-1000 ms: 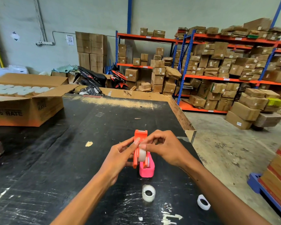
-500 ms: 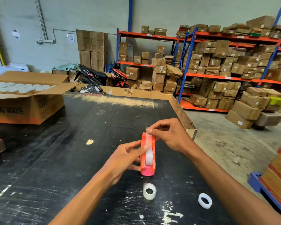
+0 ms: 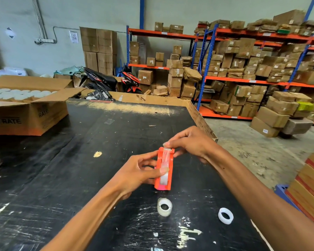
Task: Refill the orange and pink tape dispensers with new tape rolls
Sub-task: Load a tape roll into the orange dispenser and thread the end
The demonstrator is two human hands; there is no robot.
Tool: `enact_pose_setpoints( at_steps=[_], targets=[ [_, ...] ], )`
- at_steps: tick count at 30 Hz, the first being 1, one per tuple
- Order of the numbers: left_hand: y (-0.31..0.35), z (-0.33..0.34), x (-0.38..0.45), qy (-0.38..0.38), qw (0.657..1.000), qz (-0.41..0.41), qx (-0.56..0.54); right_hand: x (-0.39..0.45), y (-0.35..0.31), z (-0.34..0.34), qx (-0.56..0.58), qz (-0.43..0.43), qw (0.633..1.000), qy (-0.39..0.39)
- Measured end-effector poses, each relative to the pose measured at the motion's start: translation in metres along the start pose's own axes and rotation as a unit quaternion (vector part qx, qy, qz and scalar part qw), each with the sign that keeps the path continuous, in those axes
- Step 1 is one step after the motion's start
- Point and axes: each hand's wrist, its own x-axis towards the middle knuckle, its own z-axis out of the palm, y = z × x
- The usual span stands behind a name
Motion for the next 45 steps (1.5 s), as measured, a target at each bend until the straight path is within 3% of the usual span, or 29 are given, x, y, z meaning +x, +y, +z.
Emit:
enact_pose_setpoints(
  at_steps=[7,10,13,20,24,31,45],
  targets=[
    [-0.010,0.014,0.002,-0.016,0.998,-0.059,-0.030,0.004,0.025,-0.002,-0.002,0.088,0.996,0.012],
    [-0.007,0.023,0.015,-0.009,0.995,-0.078,-0.055,-0.001,0.045,-0.010,0.052,0.089,0.993,0.062],
    [-0.010,0.035,0.032,0.018,0.993,-0.103,-0.062,-0.012,0.062,-0.017,0.075,0.073,0.986,0.129],
    [-0.041,0.086,0.076,0.138,0.981,-0.130,-0.036,-0.026,0.107,-0.027,0.060,0.101,0.983,0.139],
    [-0.054,0.104,0.094,0.150,0.976,-0.154,-0.035,-0.020,0.134,-0.031,0.005,0.131,0.976,0.171],
    [-0.088,0.111,0.118,0.156,0.969,-0.190,0.025,0.005,0.183,-0.031,0.026,0.162,0.975,0.149],
    [-0.081,0.108,0.111,0.142,0.973,-0.166,0.080,0.005,0.166,-0.025,0.070,0.174,0.973,0.137]
  ],
)
